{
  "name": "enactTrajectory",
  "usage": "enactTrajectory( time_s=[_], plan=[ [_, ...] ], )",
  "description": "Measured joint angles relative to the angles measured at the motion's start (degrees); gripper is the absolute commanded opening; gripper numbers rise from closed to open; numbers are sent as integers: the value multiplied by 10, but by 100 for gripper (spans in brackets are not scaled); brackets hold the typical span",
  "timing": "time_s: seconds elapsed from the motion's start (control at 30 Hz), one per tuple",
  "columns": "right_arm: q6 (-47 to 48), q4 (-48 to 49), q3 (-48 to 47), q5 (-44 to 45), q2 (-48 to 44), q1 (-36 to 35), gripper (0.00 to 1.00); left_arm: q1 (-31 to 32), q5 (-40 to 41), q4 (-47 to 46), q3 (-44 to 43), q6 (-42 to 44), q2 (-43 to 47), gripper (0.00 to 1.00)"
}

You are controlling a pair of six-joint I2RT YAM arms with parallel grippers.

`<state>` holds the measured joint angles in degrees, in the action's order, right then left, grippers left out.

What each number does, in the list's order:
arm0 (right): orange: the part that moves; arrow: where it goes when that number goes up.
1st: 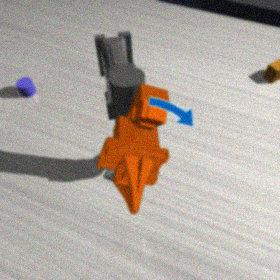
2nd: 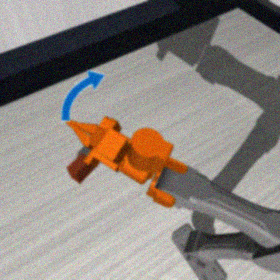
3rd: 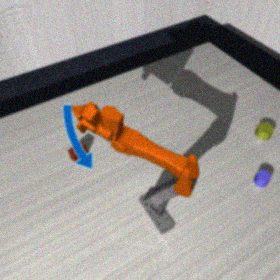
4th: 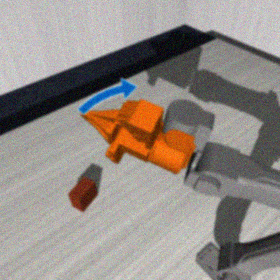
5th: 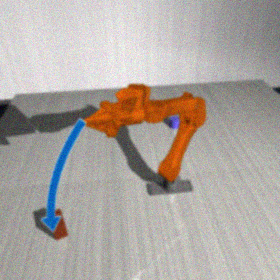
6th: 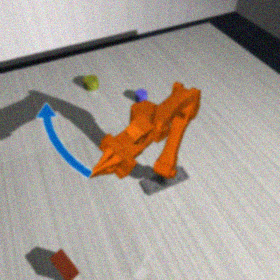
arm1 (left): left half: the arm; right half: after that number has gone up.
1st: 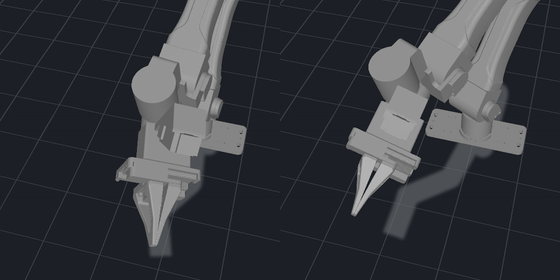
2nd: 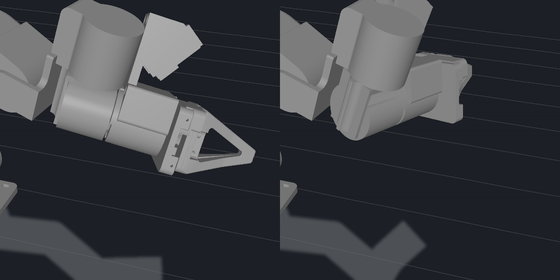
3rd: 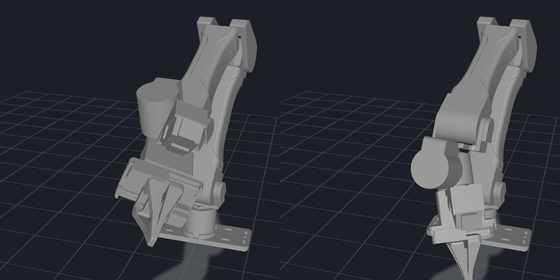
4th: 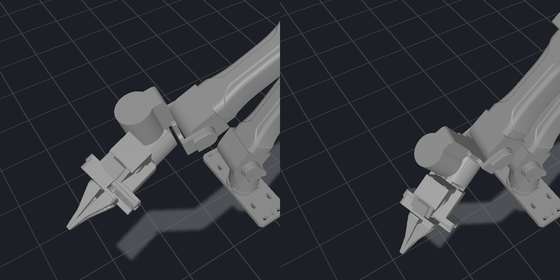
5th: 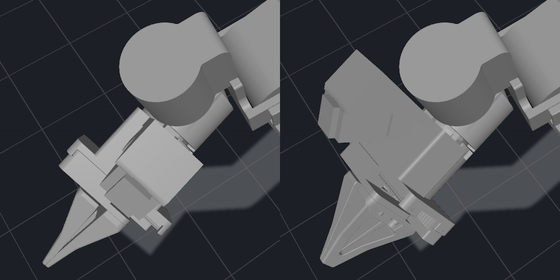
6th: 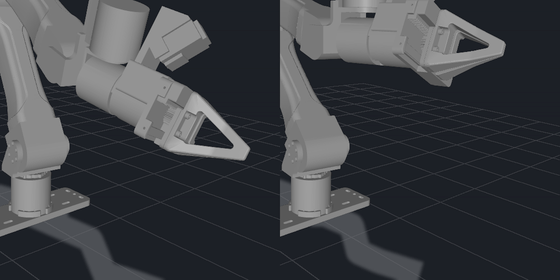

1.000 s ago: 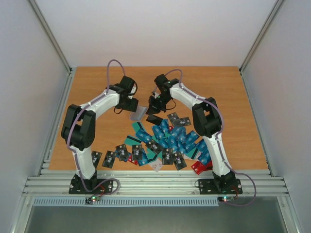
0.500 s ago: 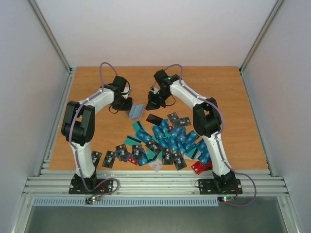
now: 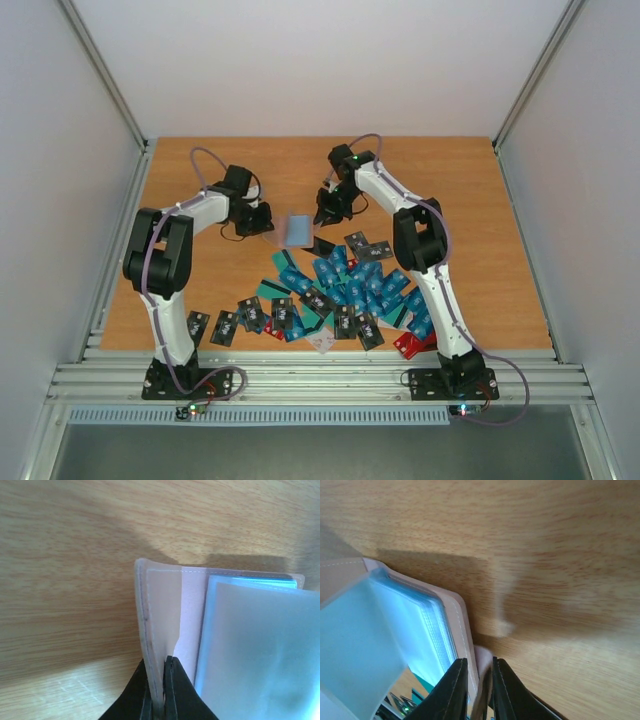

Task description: Put the credit cards into the card holder

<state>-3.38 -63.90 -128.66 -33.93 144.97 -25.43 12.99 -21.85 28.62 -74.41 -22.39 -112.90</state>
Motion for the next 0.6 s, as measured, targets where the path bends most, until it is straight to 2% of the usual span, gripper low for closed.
enactTrajectory(
  time_s=[0.17,0.37,0.47,0.6],
  plan=[
    [15,-23,-29,10,1,3,33,2,-16,-14,11,-33,0,0],
    [33,-41,-34,15,-15,3,41,2,-22,-25,24,-57,0,0],
    [36,-50,-34,23,-33,1,41,2,-22,-27,25,-66,0,0],
    [41,-60,-31,32,-65,-2,29,2,-22,-27,25,-73,0,0]
  ],
)
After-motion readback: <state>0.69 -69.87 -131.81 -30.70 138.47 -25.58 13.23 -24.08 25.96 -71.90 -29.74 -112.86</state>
